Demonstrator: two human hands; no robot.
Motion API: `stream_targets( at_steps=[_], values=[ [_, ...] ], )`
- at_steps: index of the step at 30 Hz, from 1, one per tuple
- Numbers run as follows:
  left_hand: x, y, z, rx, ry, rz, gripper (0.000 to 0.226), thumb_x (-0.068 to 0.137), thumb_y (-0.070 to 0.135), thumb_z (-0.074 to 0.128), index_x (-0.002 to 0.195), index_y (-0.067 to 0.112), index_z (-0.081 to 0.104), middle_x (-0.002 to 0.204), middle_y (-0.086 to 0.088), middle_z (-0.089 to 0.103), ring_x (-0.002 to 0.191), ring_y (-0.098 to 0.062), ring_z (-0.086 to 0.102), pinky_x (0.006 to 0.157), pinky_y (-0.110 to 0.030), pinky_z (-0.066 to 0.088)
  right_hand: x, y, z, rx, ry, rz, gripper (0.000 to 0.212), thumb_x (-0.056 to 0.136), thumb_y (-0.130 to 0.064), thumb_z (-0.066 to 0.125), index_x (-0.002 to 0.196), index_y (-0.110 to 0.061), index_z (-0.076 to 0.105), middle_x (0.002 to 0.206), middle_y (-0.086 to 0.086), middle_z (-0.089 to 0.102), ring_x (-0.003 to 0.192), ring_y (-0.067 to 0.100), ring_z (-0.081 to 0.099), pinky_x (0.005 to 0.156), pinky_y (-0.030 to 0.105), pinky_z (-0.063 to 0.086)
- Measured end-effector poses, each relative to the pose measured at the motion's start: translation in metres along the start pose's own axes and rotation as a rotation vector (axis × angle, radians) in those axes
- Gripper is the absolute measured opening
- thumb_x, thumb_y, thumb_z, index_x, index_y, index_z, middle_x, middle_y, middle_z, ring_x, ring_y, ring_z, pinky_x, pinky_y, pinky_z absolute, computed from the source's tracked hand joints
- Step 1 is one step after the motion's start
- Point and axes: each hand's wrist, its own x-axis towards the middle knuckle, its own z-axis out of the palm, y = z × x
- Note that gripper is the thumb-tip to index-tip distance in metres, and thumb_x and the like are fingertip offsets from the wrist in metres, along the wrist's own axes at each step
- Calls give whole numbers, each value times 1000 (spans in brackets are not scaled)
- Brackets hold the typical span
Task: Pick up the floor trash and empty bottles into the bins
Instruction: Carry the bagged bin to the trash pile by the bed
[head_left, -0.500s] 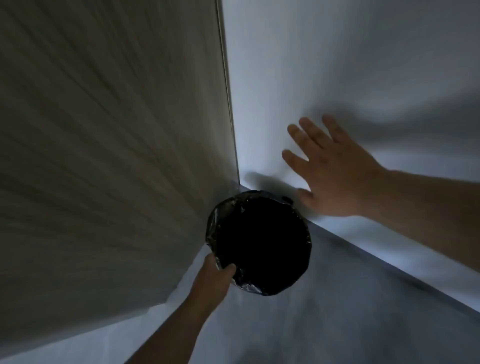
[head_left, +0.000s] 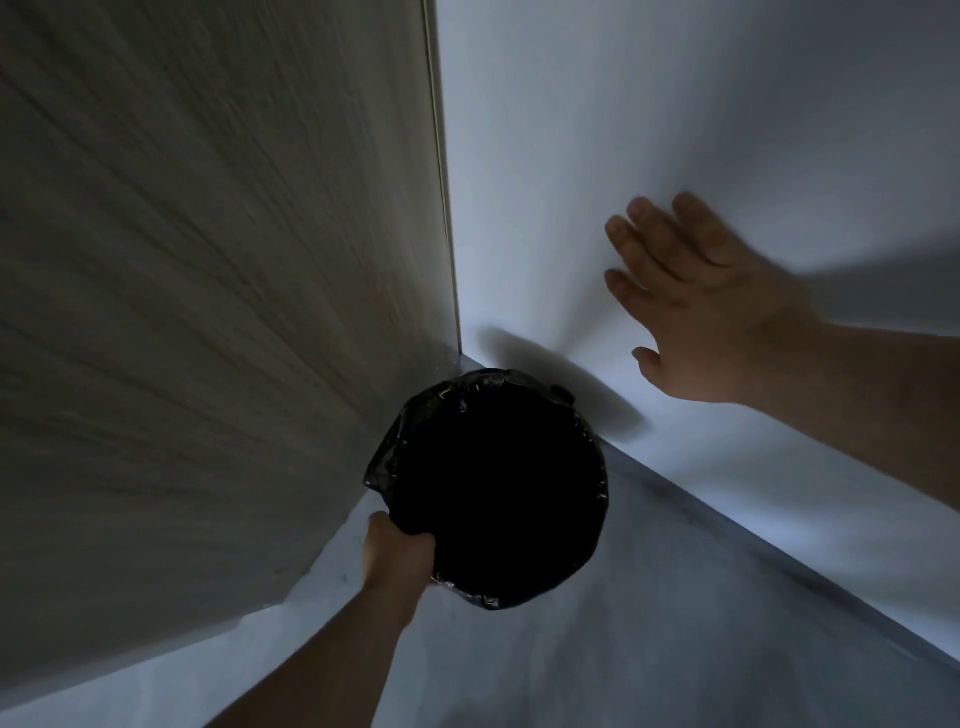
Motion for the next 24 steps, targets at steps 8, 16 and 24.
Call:
stream_targets(
  at_steps=[8,16,24],
  values=[
    [-79,58,-51,101,80,206,15,75,0,54,80,8,42,66,-5,46,60,-21,47,51,-29,34,-11,-9,-60,506,-312,88,57,85,-47,42,135,-20,48,149,17,33,142,35,22,117,50,10],
    [-250,118,-144,85,14,174,15,73,5,54,85,7,45,70,-6,48,58,-17,48,47,-25,36,-115,19,-173,1426,-502,653,33,97,-28,39,112,-2,53,117,19,59,98,34,55,70,32,36],
    [-427,129,-253,57,9,176,33,59,19,54,90,8,53,88,-17,62,79,-32,66,60,-52,59,-223,59,-306,1397,-228,610,16,92,-19,47,81,-6,44,71,7,50,65,28,50,51,31,32]
  ],
)
